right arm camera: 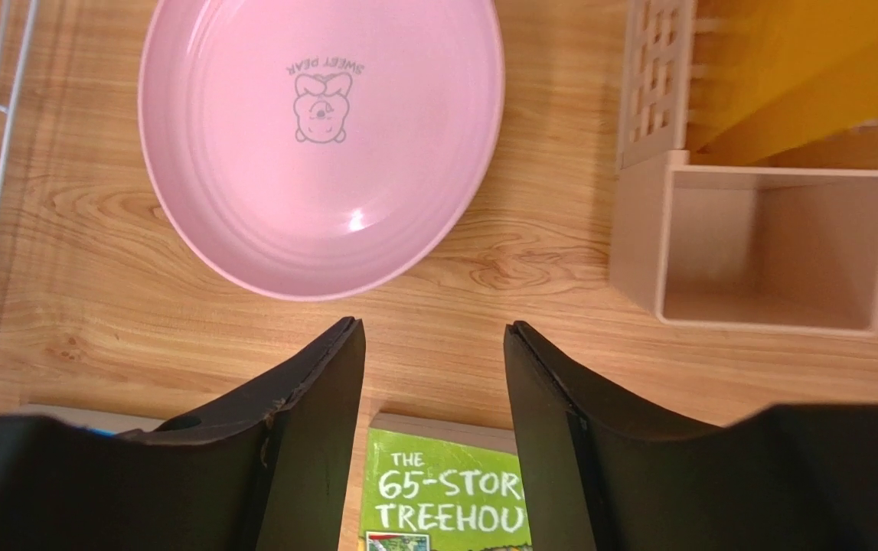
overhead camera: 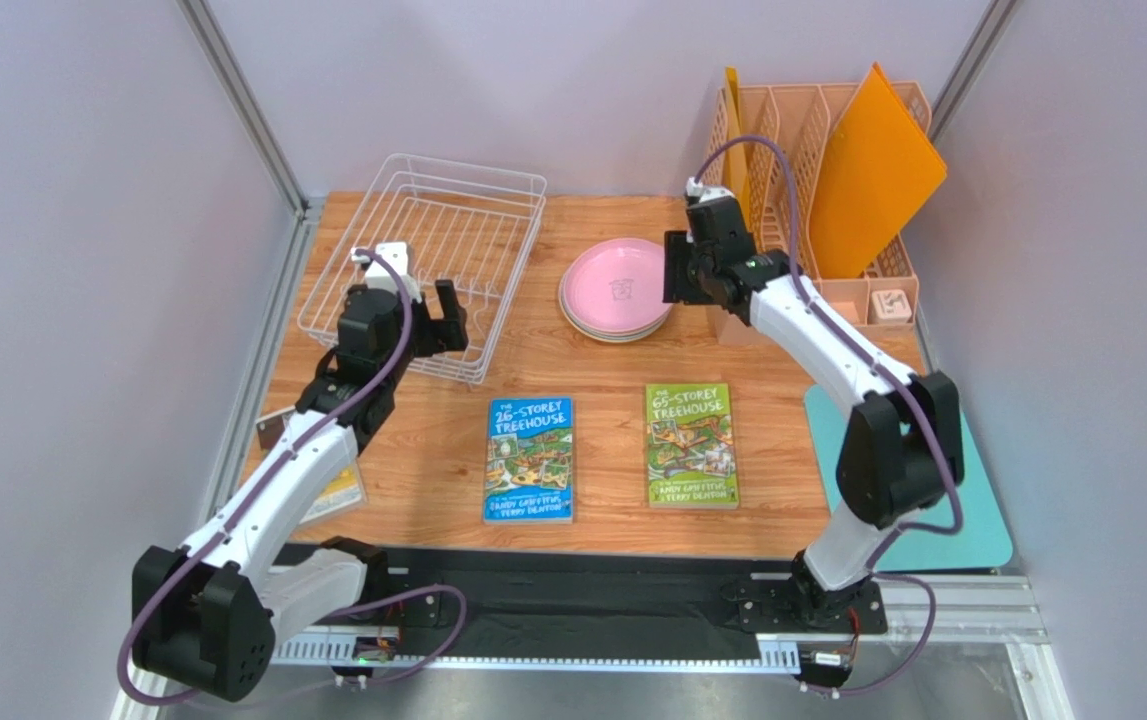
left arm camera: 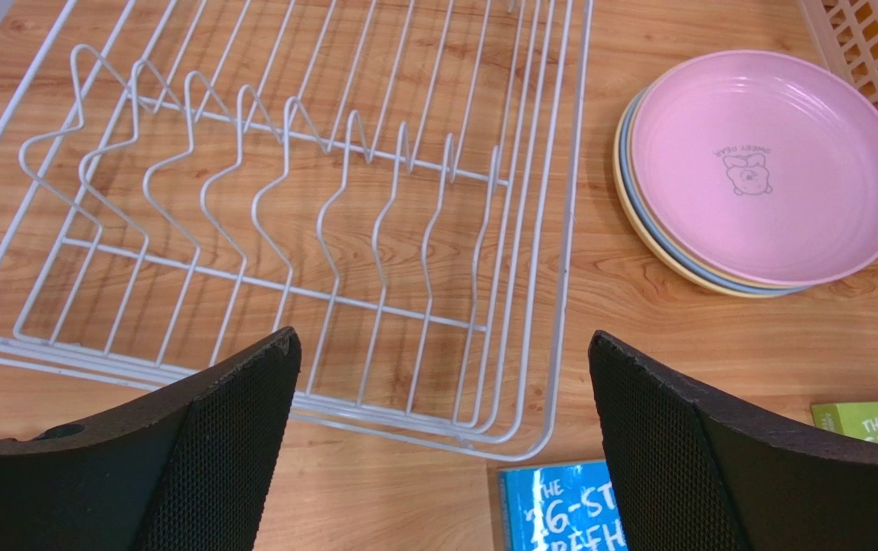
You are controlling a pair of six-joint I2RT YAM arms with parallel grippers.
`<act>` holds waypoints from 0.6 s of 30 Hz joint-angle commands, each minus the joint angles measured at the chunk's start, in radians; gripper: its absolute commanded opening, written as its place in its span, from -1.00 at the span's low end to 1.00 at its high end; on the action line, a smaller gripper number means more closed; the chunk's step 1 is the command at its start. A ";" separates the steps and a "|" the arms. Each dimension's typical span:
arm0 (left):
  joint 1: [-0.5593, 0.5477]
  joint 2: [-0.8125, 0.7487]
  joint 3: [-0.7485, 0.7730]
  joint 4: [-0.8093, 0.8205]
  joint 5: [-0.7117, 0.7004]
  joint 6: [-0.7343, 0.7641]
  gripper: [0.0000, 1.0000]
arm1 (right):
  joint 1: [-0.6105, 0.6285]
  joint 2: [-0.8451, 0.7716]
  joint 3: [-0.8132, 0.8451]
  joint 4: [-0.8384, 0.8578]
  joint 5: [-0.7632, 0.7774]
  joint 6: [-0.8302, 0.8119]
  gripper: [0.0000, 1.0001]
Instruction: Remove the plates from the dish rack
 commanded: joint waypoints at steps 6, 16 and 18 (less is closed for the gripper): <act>-0.004 -0.047 -0.011 0.017 -0.024 0.051 0.99 | 0.048 -0.294 -0.436 0.402 0.320 -0.080 0.05; -0.004 -0.143 -0.147 0.143 -0.004 0.106 0.99 | 0.083 -0.460 -0.841 0.792 0.521 -0.158 0.06; -0.004 -0.174 -0.166 0.145 0.002 0.106 0.99 | 0.083 -0.498 -0.873 0.813 0.532 -0.163 0.07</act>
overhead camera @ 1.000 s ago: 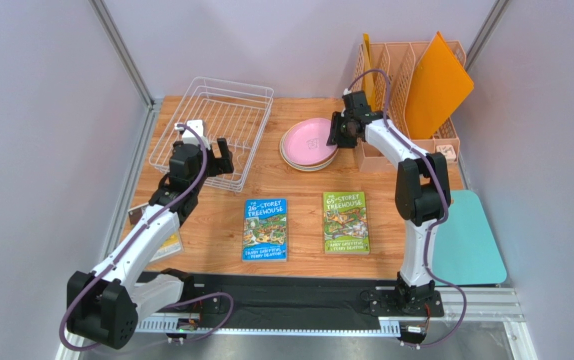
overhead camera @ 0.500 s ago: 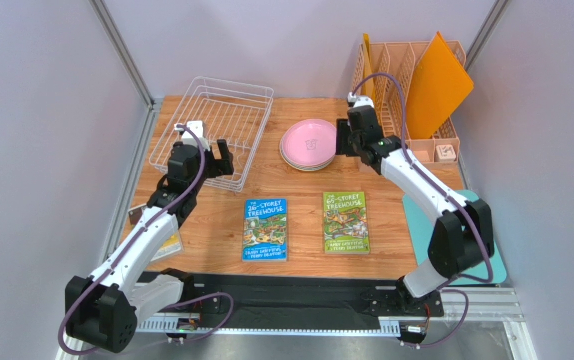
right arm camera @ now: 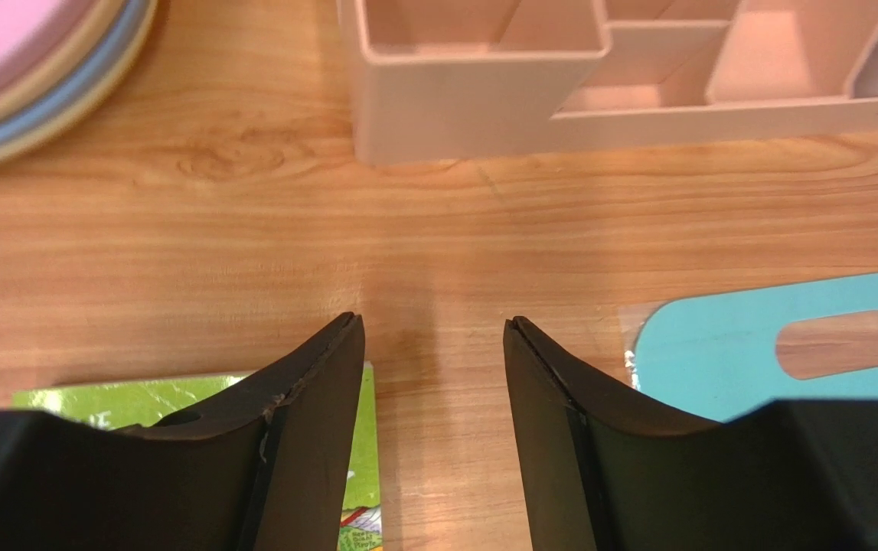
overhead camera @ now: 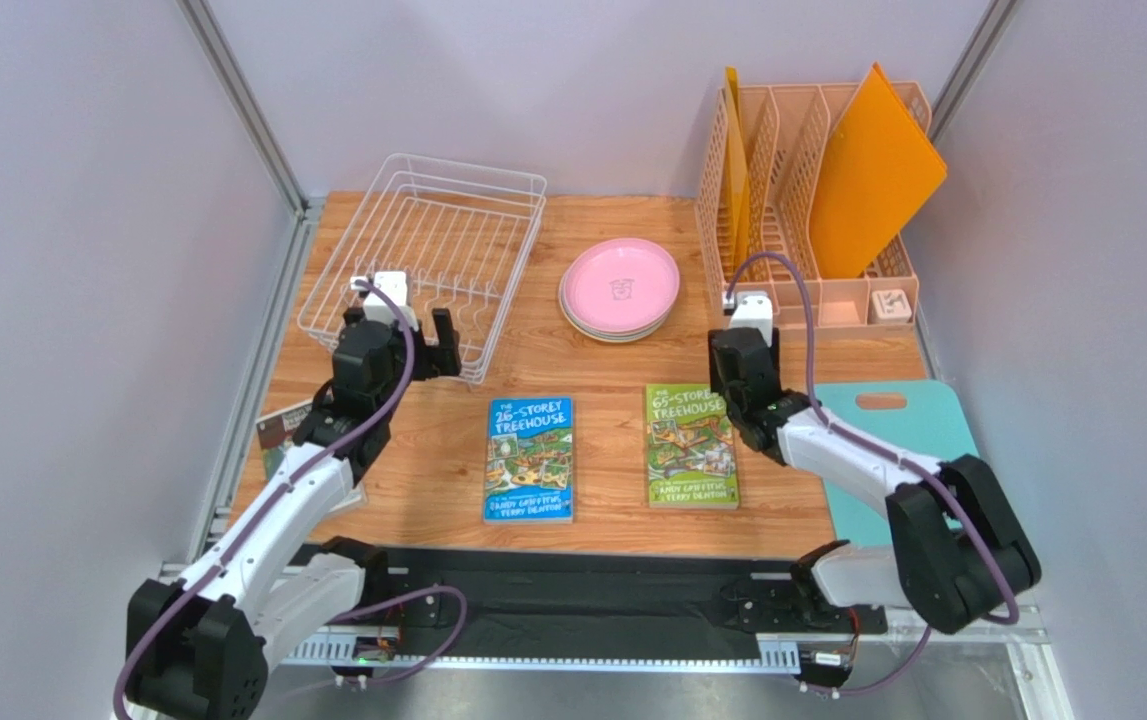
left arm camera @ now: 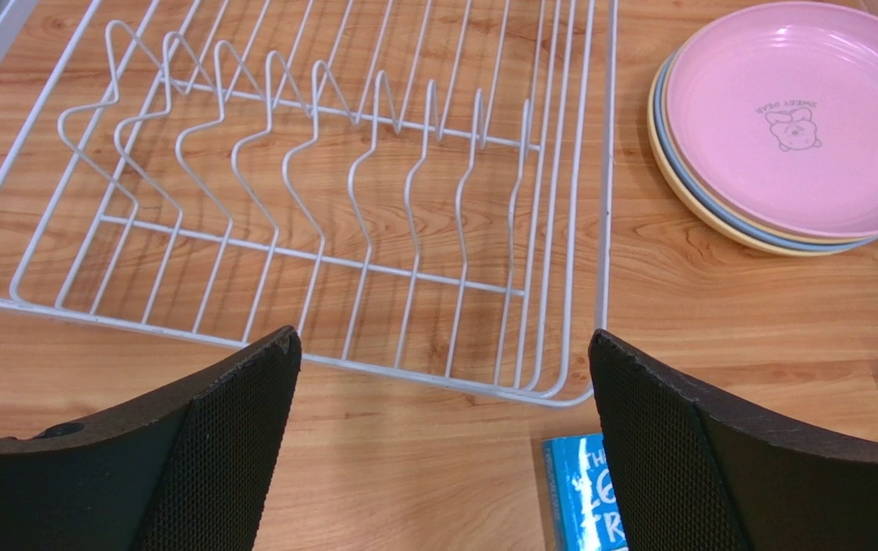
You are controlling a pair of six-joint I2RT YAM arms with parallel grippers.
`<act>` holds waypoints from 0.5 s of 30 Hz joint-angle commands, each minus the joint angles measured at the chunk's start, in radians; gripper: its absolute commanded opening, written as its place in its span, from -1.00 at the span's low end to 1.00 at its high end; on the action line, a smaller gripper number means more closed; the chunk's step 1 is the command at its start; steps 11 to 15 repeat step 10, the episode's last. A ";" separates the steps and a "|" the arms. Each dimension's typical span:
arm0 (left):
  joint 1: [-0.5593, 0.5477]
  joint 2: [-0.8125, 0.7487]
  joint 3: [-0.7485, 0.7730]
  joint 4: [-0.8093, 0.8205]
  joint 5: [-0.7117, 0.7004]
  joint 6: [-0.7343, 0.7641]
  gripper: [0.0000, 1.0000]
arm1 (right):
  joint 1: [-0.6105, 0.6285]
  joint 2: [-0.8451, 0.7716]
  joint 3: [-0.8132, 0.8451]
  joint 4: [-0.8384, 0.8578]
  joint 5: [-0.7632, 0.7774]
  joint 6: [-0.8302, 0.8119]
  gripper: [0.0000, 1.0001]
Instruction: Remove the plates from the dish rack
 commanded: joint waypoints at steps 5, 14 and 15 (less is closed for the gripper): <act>-0.004 -0.114 -0.040 0.061 0.012 0.038 0.99 | 0.005 -0.172 -0.070 0.222 0.165 -0.004 0.07; -0.004 -0.166 -0.075 0.065 -0.008 0.052 0.99 | 0.005 -0.194 -0.098 0.235 0.245 0.001 0.08; -0.004 -0.166 -0.075 0.065 -0.008 0.052 0.99 | 0.005 -0.194 -0.098 0.235 0.245 0.001 0.08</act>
